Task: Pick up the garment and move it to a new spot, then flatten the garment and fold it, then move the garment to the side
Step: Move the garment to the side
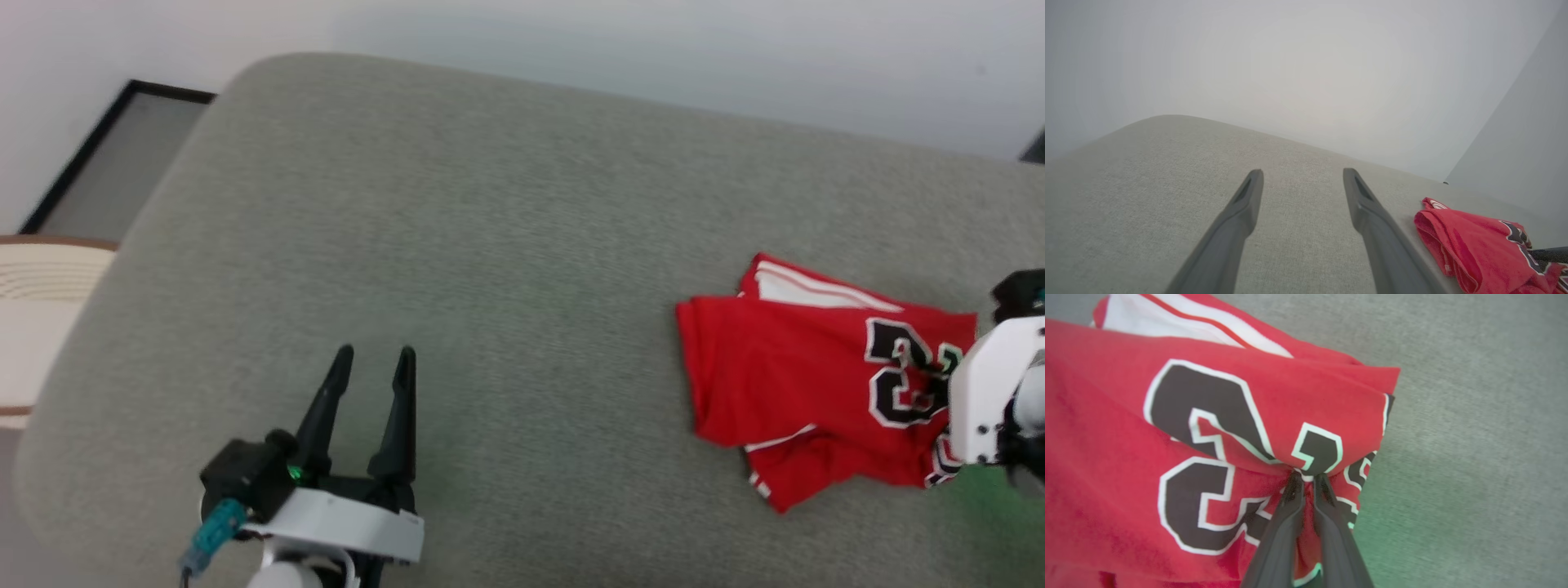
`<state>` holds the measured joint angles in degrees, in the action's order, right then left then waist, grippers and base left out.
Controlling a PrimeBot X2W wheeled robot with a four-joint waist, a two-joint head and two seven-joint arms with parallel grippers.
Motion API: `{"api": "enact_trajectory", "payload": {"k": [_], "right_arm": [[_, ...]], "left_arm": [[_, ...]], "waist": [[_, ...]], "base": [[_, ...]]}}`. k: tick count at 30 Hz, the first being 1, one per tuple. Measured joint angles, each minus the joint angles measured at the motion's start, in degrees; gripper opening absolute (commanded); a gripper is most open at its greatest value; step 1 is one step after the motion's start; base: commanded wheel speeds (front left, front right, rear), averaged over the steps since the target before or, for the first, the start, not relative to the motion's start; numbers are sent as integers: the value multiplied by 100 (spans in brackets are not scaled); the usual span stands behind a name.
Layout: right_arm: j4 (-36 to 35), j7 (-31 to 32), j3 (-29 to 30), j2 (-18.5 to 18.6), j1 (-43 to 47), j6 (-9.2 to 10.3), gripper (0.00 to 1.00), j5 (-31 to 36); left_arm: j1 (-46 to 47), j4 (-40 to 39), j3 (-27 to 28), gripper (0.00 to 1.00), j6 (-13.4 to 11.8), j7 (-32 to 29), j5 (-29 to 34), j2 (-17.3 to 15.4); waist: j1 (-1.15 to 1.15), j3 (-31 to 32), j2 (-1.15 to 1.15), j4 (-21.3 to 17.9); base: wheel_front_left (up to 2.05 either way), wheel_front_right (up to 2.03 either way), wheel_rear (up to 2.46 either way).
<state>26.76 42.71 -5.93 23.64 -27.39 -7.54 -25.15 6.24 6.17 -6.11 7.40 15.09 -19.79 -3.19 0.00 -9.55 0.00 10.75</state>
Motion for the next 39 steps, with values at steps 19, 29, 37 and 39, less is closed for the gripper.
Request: {"api": "enact_trajectory", "payload": {"k": [19,29,37,39], "right_arm": [[580,-1009,-231,933,-693,0,0,-642],[1178,-1543,-335,1572,-877,0,0,-970],[1602,-1790,-417,1837,-1064,0,0,-1045],[1702,-1814,-407,1751,-1115,0,0,-1014]], "left_arm": [[1233,109,-290,100,0,0,266,-667],[1606,207,-479,100,0,0,307,-968],[1751,248,-563,100,0,0,308,-1083],[1788,242,-578,100,0,5,307,-1113]], "waist": [[0,-989,0,-1450],[0,-1582,0,-2146],[0,-1990,0,-2495],[0,-2064,0,-2551]], "base": [[0,0,0],[0,0,0],[0,0,0],[0,0,0]]}}
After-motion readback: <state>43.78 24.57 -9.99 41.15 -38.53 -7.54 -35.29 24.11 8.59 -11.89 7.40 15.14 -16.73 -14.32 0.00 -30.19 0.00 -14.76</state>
